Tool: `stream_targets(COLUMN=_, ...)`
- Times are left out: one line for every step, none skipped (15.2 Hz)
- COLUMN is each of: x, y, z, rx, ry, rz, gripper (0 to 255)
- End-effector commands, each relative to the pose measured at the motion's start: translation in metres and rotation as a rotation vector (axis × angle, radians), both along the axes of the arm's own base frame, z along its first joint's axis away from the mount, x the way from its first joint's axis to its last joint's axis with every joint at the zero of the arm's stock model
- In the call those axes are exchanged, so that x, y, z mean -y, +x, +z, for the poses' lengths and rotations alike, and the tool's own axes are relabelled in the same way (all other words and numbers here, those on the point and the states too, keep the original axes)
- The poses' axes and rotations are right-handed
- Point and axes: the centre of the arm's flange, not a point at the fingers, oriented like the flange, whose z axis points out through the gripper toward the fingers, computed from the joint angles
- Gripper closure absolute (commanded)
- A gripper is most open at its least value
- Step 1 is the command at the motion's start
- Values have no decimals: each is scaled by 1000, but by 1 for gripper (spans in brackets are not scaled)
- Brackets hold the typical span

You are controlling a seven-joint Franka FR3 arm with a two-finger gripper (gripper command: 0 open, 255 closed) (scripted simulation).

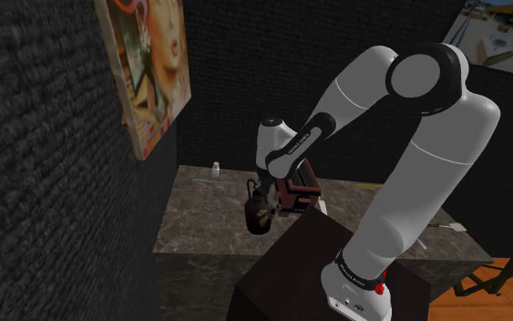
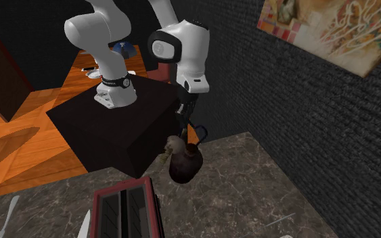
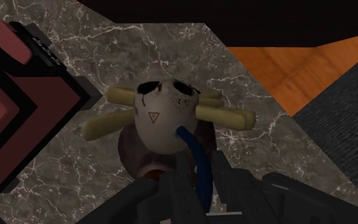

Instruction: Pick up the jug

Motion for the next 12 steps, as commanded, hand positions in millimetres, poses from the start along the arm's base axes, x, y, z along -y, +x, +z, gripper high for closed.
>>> stream_targets(x=0, y=1, z=10, rx=2, ry=0, rz=1, gripper=255)
stream_targets(x=0, y=1, z=15, rx=2, ry=0, rz=1, gripper=255)
stream_targets(x=0, y=1, z=21, rx=2, ry=0, rz=1, gripper=255)
stream_targets(x=0, y=1, z=26, rx=2, ry=0, rz=1, gripper=255)
stream_targets(x=0, y=1, z=31, rx=2, ry=0, rz=1, gripper=255)
stream_targets(x=0, y=1, z=36, rx=2, ry=0, rz=1, gripper=255)
stream_targets(x=0, y=1, z=42, rx=2, ry=0, rz=1, gripper=255)
stream_targets(x=0, y=1, z=47, rx=2, ry=0, rz=1, gripper=255)
stream_targets(x=0, y=1, z=52, rx=2, ry=0, rz=1, gripper=255)
stream_targets(x=0, y=1, z=58, rx=2, ry=0, rz=1, gripper=255)
stream_targets(x=0, y=1, z=58, rx=2, ry=0, rz=1, gripper=255)
stream_targets(x=0, y=1, z=58, rx=2, ry=0, rz=1, gripper=255)
